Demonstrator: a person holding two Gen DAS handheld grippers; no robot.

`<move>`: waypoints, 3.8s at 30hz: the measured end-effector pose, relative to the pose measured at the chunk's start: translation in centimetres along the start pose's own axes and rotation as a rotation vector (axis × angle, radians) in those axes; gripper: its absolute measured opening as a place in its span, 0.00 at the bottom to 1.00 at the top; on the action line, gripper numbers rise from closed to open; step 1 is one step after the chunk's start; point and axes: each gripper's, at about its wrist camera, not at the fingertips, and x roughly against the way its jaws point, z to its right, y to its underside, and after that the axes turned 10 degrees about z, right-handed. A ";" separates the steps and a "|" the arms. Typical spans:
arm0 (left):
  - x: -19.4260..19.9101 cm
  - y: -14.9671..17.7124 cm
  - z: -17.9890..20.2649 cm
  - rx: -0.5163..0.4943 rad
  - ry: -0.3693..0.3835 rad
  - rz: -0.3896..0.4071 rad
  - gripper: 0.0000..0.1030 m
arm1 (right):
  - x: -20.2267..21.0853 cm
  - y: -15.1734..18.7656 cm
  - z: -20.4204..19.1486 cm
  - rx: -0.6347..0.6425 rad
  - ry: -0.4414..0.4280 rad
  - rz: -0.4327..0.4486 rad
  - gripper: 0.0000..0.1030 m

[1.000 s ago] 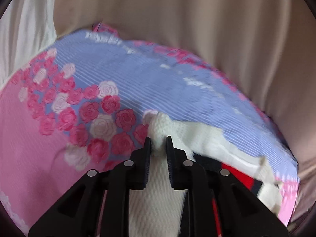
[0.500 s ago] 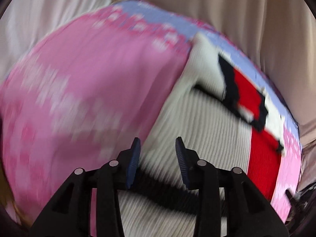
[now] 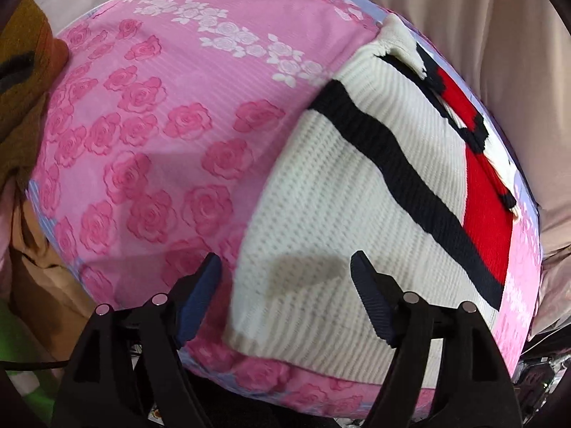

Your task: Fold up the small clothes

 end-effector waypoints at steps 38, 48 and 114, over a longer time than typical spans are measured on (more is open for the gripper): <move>11.9 -3.0 9.6 -0.090 0.226 0.110 0.10 | 12.4 -10.6 3.7 0.084 -0.072 0.174 0.09; -1.5 -16.6 19.6 -0.144 0.165 0.203 0.12 | 0.0 -25.9 4.0 0.001 0.039 0.302 0.09; -8.4 -16.1 16.7 -0.151 0.029 0.024 0.36 | -4.6 -25.3 5.7 0.050 0.172 0.170 0.54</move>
